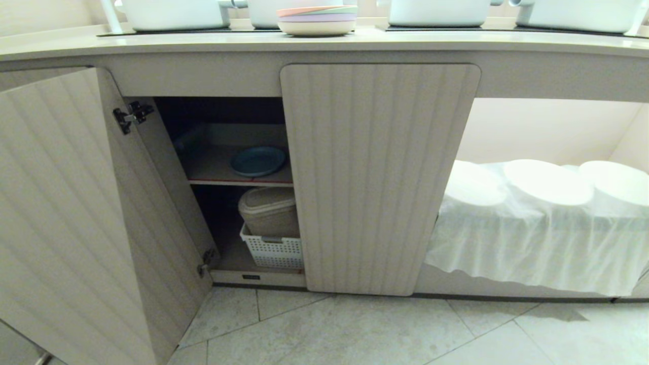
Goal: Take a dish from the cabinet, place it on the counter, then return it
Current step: Take the plate from the cabinet
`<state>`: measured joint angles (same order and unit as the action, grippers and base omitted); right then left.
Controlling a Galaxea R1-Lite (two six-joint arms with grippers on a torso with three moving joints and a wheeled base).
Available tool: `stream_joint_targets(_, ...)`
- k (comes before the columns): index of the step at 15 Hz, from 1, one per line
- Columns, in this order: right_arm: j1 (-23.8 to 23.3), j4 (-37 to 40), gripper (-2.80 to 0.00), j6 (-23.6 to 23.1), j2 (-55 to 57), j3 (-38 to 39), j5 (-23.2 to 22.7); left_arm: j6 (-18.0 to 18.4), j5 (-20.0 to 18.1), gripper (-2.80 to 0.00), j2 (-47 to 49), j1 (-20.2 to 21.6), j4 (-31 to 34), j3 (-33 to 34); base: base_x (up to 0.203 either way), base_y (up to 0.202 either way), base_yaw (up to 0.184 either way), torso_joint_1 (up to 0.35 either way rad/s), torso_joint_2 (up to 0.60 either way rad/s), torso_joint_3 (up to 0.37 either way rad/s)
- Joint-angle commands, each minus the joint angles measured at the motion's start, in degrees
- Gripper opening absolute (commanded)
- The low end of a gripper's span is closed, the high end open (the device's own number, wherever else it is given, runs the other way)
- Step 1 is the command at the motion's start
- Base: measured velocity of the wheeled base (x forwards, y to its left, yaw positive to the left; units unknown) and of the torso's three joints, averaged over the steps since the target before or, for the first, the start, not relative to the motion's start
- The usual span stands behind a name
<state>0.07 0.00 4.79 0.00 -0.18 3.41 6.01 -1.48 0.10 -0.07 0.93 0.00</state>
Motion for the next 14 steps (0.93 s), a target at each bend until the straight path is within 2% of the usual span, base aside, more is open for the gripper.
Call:
stream_joint_targets(1,0.01,0.00,-2.80,0.04,0.00,0.01,0.02,0.05,-0.02,-2.80,-0.01,-0.01,-0.05,0.00,0.000,0.000,0.000,0.000,0.00,0.000)
stream_joint_targets(10,0.01,0.00,-2.80,0.04,0.00,0.01,0.02,-0.03,0.07,-2.80,-0.01,-0.01,-0.05,0.00,0.006,0.000,0.000,0.000,0.00,0.000)
stream_joint_targets(14,0.01,0.00,-2.80,0.04,0.00,0.01,0.02,-0.03,0.07,-2.80,-0.01,-0.01,-0.05,0.00,0.187,0.000,0.000,0.002,0.00,0.004)
